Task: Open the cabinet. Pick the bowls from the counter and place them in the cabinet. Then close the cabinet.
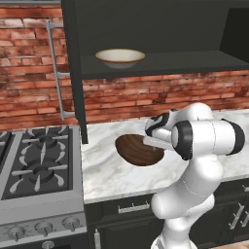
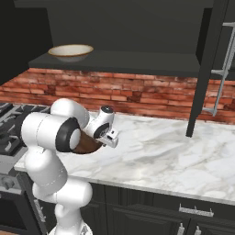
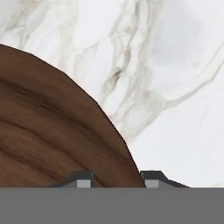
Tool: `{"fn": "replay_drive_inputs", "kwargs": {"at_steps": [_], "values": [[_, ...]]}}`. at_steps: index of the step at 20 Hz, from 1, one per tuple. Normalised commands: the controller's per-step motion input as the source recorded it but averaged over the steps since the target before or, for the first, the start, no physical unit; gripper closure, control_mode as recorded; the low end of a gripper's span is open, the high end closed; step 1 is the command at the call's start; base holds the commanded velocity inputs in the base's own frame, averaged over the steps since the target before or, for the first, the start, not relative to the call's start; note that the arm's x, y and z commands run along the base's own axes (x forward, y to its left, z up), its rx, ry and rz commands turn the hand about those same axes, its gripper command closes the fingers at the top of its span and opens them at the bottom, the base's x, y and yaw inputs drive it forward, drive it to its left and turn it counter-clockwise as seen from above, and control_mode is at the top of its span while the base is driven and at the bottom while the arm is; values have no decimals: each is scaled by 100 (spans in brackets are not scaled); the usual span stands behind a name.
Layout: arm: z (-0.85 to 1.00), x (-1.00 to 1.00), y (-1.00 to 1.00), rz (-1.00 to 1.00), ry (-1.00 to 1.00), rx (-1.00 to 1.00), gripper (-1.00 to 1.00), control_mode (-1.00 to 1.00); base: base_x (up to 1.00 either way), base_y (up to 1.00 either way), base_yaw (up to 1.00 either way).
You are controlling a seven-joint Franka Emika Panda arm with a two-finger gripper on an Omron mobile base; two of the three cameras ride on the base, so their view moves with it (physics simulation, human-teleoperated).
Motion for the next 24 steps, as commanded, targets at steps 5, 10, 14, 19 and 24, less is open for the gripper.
{"fn": "replay_drive_inputs", "kwargs": {"at_steps": [5, 10, 14, 19, 24], "values": [[3, -1, 1, 0, -1, 0, 100, -100, 0, 0, 0], [51, -29, -27, -4, -12, 4, 100, -100, 0, 0, 0], [49, -30, -26, -8, -8, 5, 100, -100, 0, 0, 0], [34, -29, -24, -13, -1, 5, 100, -100, 0, 0, 0], [43, -40, -6, -24, 0, 2, 100, -100, 0, 0, 0]]}}
